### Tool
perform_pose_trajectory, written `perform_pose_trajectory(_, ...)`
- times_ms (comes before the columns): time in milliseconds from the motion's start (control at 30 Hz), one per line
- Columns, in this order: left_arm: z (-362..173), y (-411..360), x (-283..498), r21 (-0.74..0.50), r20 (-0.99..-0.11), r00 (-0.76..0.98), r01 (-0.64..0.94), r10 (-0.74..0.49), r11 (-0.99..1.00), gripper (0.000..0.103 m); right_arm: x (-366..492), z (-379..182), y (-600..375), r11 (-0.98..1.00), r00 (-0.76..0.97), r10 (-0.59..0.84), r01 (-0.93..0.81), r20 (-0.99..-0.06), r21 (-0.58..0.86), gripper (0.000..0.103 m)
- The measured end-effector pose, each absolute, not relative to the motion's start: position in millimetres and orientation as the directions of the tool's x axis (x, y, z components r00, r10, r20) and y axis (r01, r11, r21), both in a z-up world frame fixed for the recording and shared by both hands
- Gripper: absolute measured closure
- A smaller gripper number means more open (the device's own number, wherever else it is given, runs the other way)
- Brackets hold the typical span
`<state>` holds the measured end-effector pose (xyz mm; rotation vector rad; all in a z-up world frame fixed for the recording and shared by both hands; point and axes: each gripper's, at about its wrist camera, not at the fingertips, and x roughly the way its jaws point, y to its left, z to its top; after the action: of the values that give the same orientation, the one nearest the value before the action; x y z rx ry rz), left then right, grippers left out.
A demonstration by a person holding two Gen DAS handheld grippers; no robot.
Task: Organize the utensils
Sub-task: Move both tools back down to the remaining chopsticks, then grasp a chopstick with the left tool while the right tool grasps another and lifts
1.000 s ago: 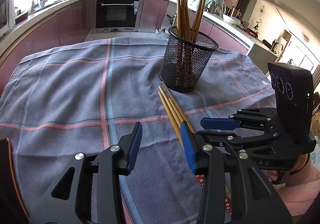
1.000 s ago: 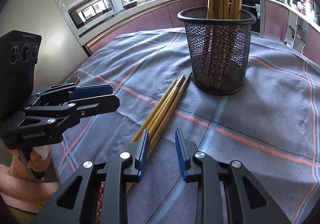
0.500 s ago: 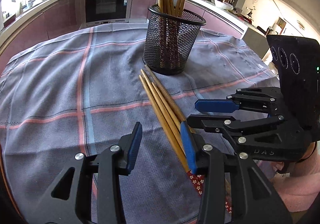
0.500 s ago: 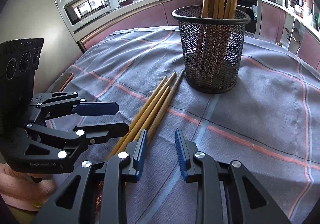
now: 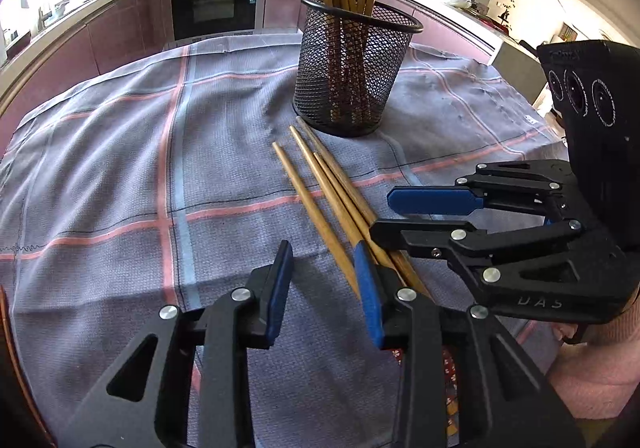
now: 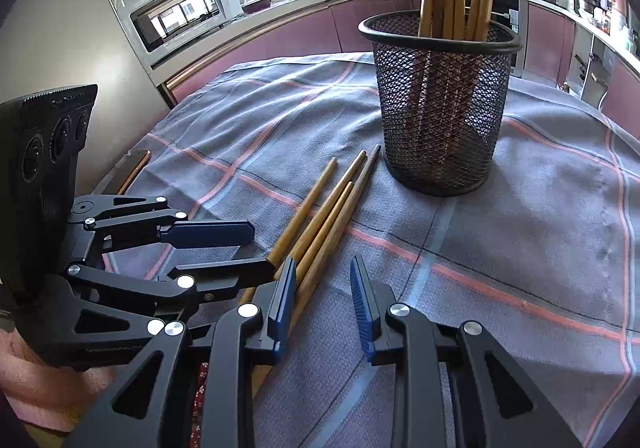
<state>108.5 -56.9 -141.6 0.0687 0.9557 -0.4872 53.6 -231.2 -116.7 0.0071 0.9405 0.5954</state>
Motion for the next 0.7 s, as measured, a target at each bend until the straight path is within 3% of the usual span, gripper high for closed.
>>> perform_pose_trajectory(500,-142,-56,123,-0.121,-0.809,0.486,0.413,-0.331,0.903,0.075,56,-116,-224,0.857,0.465,0.418,-0.487,-0.780,0.169,0.078)
perform_pose_trajectory(700,-143,-50,122,-0.138,-0.810,0.483,0.396,-0.333,0.908,0.086,55,-117,-230,0.838,0.427,0.462,-0.497,-0.777,0.225,0.093)
